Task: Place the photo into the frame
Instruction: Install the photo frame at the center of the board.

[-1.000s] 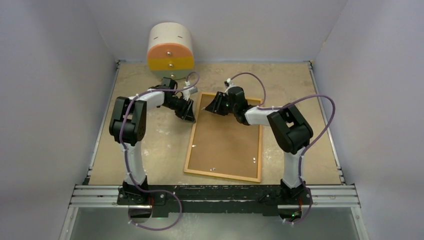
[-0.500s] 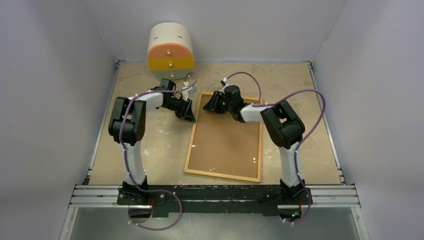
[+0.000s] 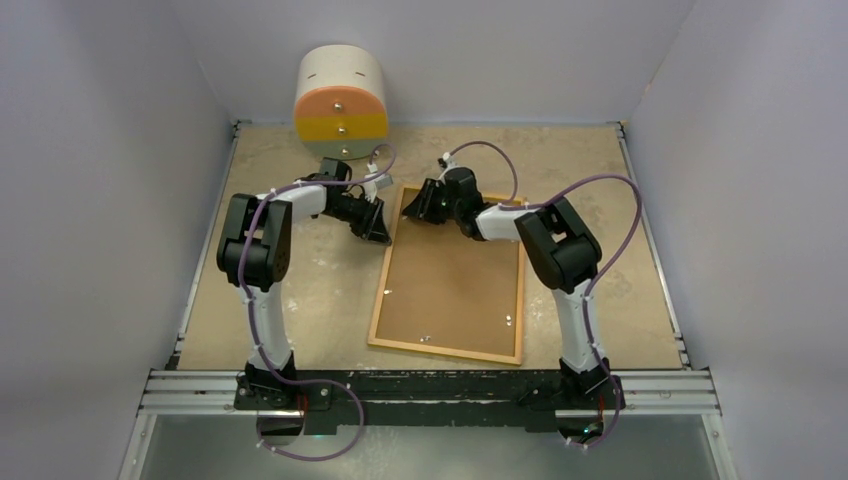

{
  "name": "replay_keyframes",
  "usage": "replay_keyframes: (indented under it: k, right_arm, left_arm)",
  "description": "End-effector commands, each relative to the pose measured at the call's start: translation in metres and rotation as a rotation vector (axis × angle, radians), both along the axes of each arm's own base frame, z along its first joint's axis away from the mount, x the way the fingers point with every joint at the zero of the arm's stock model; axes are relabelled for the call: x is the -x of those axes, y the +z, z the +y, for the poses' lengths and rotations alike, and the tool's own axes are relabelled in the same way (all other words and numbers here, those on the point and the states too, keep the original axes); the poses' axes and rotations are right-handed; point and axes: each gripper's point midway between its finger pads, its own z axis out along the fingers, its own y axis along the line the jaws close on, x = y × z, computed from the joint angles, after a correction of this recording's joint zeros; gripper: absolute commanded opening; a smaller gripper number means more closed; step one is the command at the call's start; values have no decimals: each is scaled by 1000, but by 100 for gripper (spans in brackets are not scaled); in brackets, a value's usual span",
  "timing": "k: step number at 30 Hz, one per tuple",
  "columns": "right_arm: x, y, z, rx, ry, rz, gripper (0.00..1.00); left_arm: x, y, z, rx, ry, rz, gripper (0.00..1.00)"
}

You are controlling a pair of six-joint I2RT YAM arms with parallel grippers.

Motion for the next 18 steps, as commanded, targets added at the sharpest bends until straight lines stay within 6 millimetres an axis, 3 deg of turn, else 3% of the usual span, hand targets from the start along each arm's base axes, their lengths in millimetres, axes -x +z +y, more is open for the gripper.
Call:
replay_keyframes:
  k: [1, 18]
  right_arm:
    - [-5, -1, 6, 1, 12, 8, 32]
    - [6, 4, 30, -112, 144, 27, 26]
  left_arm:
    - [8, -17, 10, -59, -18, -6, 23]
    - [10, -19, 11, -62, -25, -5, 18]
